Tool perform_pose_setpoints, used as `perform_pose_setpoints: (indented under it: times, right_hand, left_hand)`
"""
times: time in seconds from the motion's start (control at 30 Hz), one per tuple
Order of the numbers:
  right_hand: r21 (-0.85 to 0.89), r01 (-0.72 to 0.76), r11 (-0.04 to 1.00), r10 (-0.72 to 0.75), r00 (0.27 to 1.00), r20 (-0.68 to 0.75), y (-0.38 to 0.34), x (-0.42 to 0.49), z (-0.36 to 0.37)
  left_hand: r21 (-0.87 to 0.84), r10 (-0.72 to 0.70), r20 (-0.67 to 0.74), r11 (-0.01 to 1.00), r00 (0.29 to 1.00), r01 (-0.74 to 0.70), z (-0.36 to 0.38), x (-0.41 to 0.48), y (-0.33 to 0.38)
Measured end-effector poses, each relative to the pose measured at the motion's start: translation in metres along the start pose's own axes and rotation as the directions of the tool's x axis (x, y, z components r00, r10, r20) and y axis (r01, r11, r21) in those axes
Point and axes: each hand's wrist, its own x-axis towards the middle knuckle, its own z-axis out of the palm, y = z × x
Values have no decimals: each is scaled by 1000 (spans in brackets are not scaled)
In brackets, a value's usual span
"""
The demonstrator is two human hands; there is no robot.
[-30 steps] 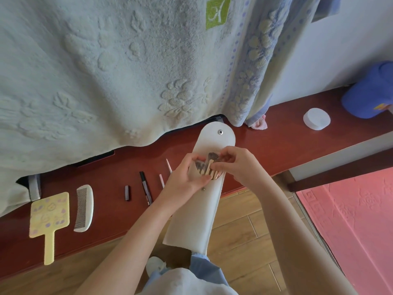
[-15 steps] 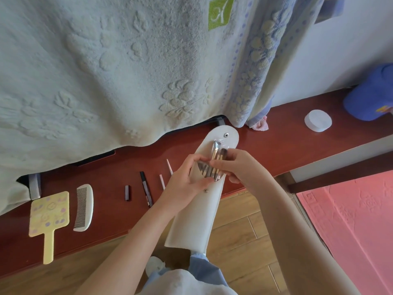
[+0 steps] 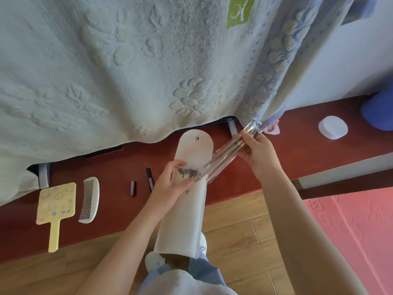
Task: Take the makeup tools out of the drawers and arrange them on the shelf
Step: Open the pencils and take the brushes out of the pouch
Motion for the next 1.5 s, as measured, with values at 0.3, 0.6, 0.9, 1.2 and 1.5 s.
perform_pose_setpoints:
  times: [0.3, 0.6, 0.9, 1.2, 1.5]
  right_hand:
    - [131, -141, 981, 138, 990, 31, 36, 11, 0]
    - [262, -67, 963, 104, 986, -133, 37, 17, -16]
    - [-714, -92, 694, 120, 993, -11, 55, 24, 9]
    - [-893, 131, 430, -86, 991, 104, 66, 25, 34]
    - [-80, -173, 982, 189, 940, 285, 46, -1, 22]
  left_hand:
    - [-28, -68, -73, 997, 995, 66, -15, -3, -21]
    - [-125, -60, -155, 991, 986, 41, -27, -12, -28]
    - [-154, -67, -170, 987, 983, 41, -29, -17, -32]
    - [-171, -72, -118, 984, 990, 51, -19, -14, -27]
    - [-111, -32, -95, 994, 995, 21, -6, -9, -23]
